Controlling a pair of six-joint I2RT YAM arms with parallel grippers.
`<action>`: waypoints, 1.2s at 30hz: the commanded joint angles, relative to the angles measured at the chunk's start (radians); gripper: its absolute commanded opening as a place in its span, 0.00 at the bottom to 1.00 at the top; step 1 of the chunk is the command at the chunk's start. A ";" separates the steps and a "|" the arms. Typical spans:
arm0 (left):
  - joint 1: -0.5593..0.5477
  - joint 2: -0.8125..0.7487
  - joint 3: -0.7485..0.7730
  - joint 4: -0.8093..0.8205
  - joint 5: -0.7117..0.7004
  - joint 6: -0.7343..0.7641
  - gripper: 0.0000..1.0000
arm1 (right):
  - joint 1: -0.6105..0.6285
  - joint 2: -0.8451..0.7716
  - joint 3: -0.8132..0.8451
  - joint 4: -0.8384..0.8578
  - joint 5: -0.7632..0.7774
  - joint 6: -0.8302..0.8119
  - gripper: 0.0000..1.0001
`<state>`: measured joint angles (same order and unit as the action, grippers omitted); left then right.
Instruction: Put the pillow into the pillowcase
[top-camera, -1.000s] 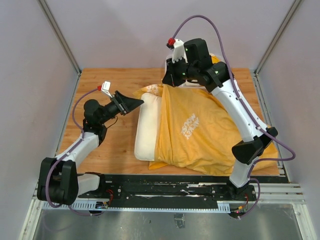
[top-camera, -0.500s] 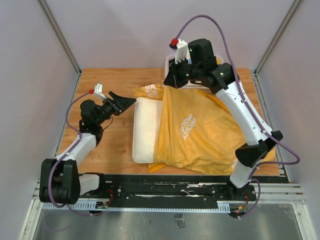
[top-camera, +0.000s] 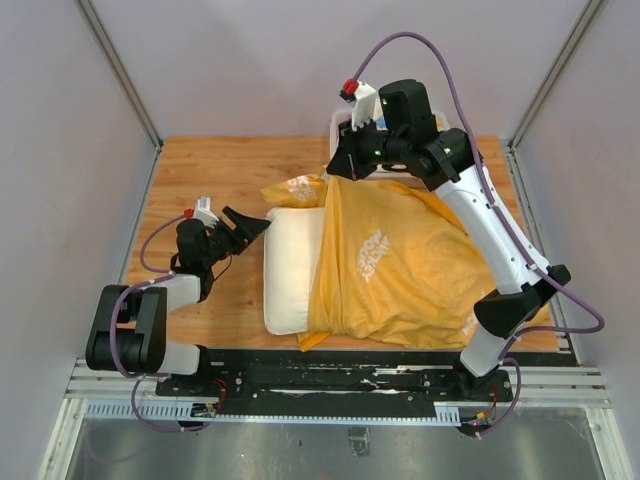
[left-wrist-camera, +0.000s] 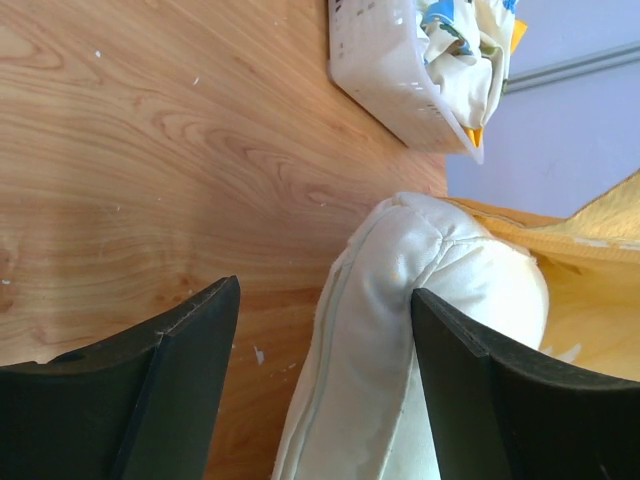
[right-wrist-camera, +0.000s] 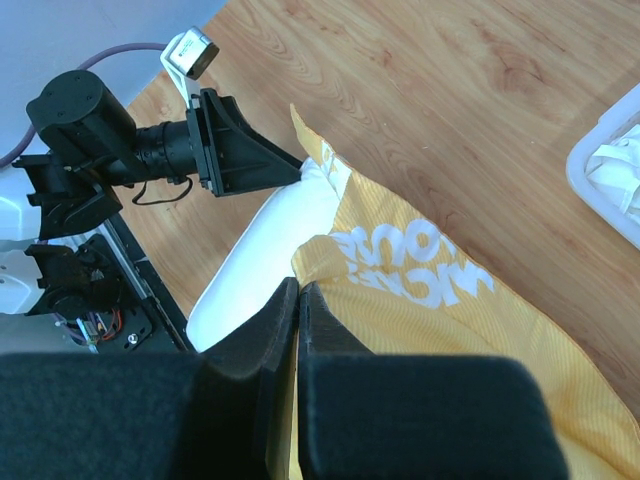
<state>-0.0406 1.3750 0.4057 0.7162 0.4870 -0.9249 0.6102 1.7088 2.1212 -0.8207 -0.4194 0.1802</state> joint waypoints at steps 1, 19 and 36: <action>0.005 -0.002 -0.065 0.149 -0.006 -0.028 0.73 | -0.009 -0.052 0.024 0.102 -0.029 0.008 0.01; -0.301 -0.016 0.148 0.315 0.142 -0.195 0.08 | 0.012 0.081 0.096 0.108 -0.057 0.044 0.01; -0.491 0.190 0.332 0.247 0.058 -0.104 0.04 | 0.062 0.227 0.280 0.066 -0.099 0.061 0.01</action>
<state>-0.4763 1.5143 0.6945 0.9993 0.5247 -1.0931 0.6205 1.9419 2.3386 -0.8696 -0.4305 0.2115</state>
